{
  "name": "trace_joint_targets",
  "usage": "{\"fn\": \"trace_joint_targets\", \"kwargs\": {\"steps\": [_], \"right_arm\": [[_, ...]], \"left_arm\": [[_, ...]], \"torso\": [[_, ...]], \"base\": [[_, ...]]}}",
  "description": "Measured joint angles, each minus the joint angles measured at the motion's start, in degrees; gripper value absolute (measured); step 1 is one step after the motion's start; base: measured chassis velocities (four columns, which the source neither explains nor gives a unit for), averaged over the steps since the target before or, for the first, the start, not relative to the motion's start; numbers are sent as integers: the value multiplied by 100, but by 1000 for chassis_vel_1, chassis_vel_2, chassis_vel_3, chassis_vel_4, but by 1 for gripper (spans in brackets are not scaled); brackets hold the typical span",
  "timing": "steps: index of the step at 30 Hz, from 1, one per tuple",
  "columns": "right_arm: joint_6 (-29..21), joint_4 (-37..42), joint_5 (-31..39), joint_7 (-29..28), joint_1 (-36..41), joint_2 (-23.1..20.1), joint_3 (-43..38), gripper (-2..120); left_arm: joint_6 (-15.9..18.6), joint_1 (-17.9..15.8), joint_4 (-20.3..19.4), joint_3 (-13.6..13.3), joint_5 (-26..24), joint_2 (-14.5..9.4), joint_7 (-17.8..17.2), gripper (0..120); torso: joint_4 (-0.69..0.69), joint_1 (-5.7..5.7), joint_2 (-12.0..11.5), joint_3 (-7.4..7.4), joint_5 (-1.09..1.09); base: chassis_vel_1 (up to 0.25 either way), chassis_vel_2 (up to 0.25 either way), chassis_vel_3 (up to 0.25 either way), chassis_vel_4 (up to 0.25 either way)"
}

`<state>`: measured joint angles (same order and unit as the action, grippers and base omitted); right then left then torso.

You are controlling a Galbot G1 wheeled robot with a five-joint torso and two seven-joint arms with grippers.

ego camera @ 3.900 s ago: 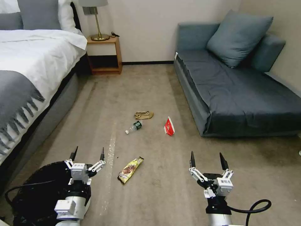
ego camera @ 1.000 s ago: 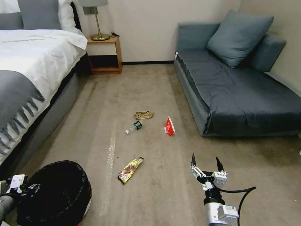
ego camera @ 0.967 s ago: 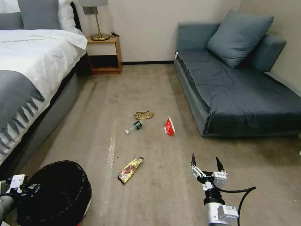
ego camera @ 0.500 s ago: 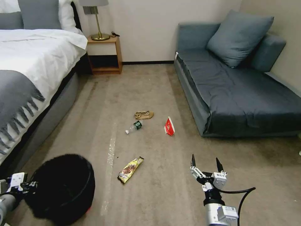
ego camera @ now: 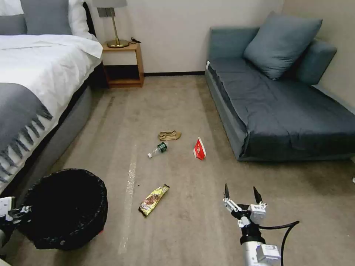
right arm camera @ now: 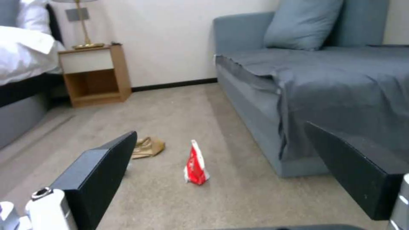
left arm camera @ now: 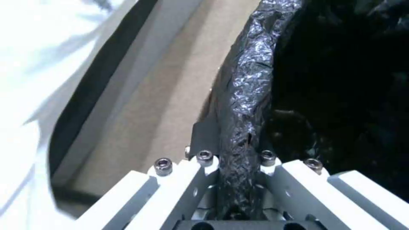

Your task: Pick up the trash bin, then pick up the garbage on the floor and place it into the trash bin.

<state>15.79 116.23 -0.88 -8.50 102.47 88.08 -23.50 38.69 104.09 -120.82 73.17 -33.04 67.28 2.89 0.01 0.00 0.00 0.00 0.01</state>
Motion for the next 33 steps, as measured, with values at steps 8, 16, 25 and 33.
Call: {"fn": "trace_joint_targets", "kwargs": {"steps": [8,16,25,33], "right_arm": [[35,-110,-66,154,-95,-130,186,100],[36,-266,49,264,-222,-225,333,100],[36,-356,76,300,-200,-258,358,100],[17,-390,-20,302,-173,-255,407,100]], "left_arm": [[22,244,-428,130,237,360,118,4],[-12,226,-468,93,378,418,122,4],[-30,140,-437,47,445,462,116,4],[-33,66,-343,53,438,438,114,4]], "torso": [[-1,0,0,0,0],[-1,0,0,0,-1],[0,0,0,0,-3],[-2,0,0,0,-10]], "base": [[0,0,0,0],[0,0,0,0],[-61,68,64,-53],[-215,197,202,-214]]}}
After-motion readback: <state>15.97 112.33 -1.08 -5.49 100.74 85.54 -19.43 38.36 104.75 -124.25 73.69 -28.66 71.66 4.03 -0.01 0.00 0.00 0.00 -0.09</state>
